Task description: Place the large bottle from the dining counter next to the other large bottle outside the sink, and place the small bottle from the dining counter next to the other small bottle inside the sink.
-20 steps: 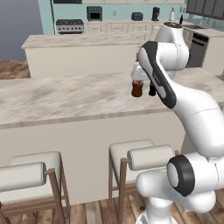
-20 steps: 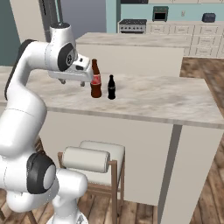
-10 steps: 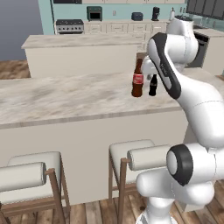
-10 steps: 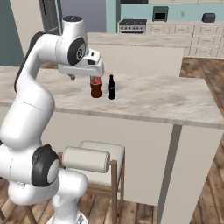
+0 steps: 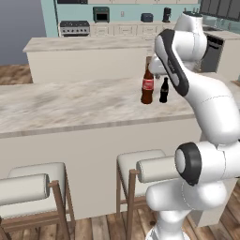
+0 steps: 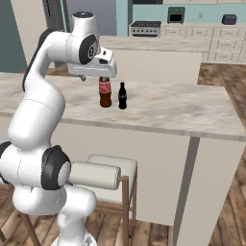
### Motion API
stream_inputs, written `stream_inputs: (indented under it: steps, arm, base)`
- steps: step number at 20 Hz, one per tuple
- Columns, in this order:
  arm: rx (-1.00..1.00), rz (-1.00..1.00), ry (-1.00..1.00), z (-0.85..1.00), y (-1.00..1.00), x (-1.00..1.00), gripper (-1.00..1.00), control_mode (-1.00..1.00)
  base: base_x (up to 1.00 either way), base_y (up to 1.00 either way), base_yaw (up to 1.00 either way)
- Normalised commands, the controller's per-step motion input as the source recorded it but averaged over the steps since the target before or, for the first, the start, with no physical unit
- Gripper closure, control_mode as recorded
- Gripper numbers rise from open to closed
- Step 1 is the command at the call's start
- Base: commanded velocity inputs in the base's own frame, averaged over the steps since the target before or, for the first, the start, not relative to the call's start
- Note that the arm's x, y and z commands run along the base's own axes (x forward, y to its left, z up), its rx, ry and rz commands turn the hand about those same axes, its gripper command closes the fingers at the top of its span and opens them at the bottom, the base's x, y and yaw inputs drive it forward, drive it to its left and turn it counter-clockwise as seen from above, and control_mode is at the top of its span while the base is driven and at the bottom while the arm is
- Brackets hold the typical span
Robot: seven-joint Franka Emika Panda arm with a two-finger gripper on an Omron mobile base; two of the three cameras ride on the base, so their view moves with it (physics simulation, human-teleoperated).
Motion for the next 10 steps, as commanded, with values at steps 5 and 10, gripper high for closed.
stream_inputs:
  steps: [5,10]
  arm:
    - [-0.02,0.00,0.00,0.04,0.00,0.55,-1.00,-1.00]
    - [-0.01,0.00,0.00,0.00,0.00,0.45,-1.00,-1.00]
  base:
    - [0.00,0.00,0.00]
    - [0.00,0.00,0.00]
